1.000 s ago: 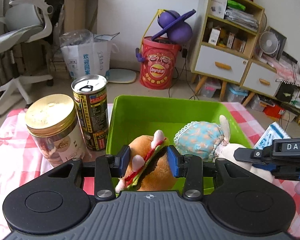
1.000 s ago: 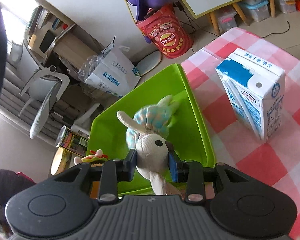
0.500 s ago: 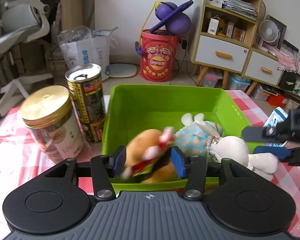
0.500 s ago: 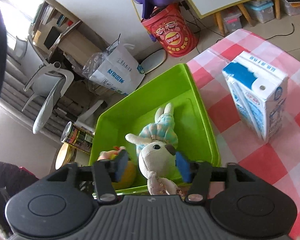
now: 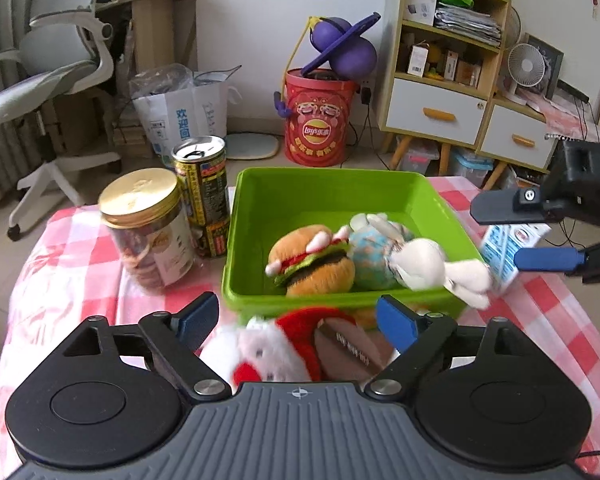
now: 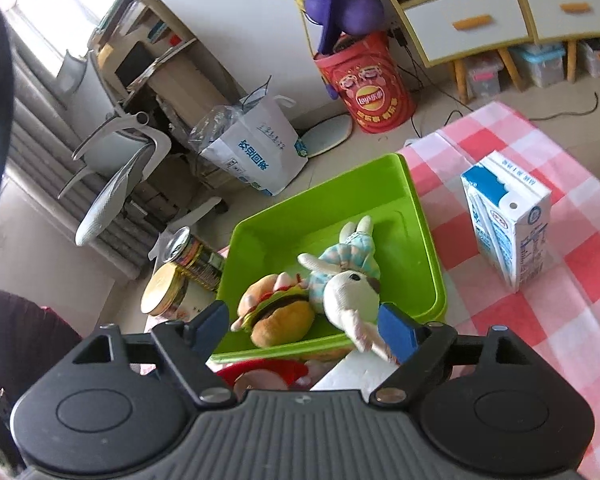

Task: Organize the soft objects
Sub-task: 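Move the left tool to the pink rabbit plush while the right tool approaches the white foam block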

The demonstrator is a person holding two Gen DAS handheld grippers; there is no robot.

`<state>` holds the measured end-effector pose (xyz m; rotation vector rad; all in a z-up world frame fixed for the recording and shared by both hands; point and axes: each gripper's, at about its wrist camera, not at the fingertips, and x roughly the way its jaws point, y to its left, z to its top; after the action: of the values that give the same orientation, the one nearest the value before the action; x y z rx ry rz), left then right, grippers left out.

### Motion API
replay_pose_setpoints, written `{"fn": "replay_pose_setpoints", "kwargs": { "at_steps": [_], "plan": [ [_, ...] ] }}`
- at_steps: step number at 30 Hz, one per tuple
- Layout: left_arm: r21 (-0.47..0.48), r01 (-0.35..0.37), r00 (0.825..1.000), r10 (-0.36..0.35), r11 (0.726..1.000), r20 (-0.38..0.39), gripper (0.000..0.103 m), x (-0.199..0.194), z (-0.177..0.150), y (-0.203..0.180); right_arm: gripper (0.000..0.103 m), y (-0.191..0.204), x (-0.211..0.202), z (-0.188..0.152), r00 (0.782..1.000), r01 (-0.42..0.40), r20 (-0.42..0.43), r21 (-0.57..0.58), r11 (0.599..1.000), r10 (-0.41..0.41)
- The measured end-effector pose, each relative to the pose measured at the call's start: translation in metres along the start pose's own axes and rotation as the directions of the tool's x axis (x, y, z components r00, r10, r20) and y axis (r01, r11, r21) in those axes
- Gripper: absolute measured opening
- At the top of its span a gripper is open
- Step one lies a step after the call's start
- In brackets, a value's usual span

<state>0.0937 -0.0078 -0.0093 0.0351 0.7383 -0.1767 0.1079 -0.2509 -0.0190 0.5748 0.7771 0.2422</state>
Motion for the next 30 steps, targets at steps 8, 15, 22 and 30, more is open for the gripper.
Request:
{"fn": "replay_pose_setpoints", "kwargs": {
  "at_steps": [8, 15, 22, 30],
  "plan": [
    [-0.012, -0.034, 0.999, 0.034, 0.999, 0.000, 0.098, -0.040, -0.011, 0.003, 0.075, 0.016, -0.038, -0.013, 0.999, 0.044, 0.019, -0.100, 0.994, -0.042],
    [-0.059, -0.051, 0.998, 0.050, 0.997, -0.024, 0.098, -0.057, -0.029, 0.011, 0.083, 0.018, -0.058, -0.030, 0.996, 0.082, 0.060, -0.161, 0.984, -0.073],
    [-0.050, -0.063, 0.994, 0.058, 0.997, -0.090, 0.098, -0.050, -0.050, 0.019, 0.085, 0.005, -0.044, -0.050, 0.996, 0.083, -0.021, -0.170, 0.982, -0.088],
    [-0.112, -0.054, 0.975, 0.028, 0.992, -0.222, 0.098, -0.040, -0.066, 0.034, 0.085, -0.017, -0.026, -0.060, 0.976, 0.170, -0.110, -0.165, 0.971, -0.190]
  ]
}}
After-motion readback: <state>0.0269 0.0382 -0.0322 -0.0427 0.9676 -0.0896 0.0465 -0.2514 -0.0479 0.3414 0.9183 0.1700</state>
